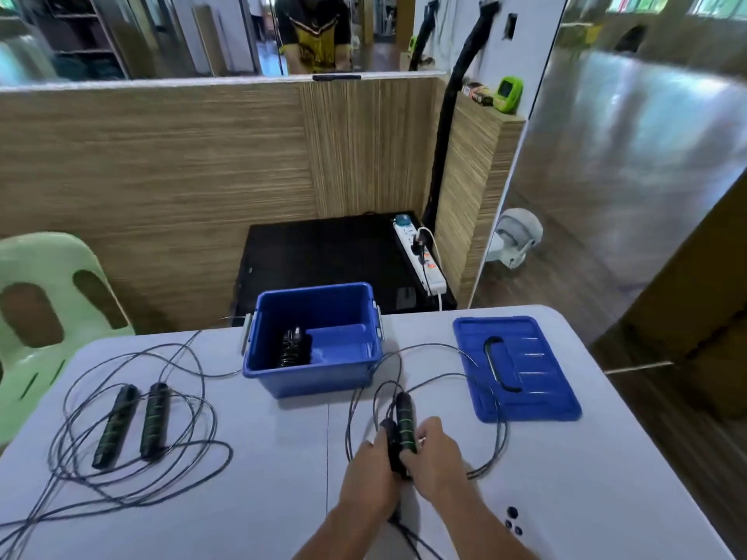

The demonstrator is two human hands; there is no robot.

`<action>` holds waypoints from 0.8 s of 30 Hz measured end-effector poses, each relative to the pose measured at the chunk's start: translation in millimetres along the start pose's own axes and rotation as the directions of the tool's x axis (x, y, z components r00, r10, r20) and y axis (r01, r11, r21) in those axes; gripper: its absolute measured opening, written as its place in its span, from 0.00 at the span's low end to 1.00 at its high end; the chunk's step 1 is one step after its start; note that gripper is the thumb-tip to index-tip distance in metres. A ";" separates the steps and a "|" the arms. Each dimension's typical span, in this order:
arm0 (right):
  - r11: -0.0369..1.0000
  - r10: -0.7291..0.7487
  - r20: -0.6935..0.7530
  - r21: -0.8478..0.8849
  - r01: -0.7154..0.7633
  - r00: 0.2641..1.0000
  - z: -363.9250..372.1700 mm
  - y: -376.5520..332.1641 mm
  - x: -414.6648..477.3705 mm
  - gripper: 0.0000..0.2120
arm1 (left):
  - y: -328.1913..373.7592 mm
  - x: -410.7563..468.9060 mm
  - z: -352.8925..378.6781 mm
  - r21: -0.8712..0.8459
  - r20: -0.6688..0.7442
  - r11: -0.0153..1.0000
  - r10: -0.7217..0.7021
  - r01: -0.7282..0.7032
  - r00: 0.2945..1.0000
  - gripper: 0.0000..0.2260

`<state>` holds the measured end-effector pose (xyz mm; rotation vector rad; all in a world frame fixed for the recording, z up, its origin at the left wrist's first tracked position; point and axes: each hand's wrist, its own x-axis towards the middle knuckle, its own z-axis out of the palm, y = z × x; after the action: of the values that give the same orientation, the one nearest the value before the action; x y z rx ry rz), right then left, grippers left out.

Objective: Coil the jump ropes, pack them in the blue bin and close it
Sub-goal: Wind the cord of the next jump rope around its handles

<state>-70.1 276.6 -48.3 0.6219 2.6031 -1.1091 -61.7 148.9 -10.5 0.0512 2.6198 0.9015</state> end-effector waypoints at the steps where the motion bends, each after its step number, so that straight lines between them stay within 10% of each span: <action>1: 1.000 0.001 0.008 0.017 -0.002 1.000 -1.8 -0.9 -1.6 0.16 | 1.3 -1.5 -3.1 -0.043 0.001 0.999 -0.009 0.009 1.000 0.12; 18: 0.944 -0.116 0.312 0.330 0.007 0.943 -48.1 -6.2 -61.9 0.26 | -15.7 -34.2 -31.0 -0.846 0.255 0.478 -0.031 0.238 0.967 0.16; 24: 0.920 -0.079 0.324 0.387 -0.056 0.943 -48.2 -9.9 -64.5 0.24 | -19.6 -47.7 -27.7 -0.835 0.180 0.526 -0.014 0.161 0.984 0.17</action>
<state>-20.7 287.1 15.2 0.4419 2.1133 -1.6044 -25.3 109.8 13.6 -0.2602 1.7393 1.9490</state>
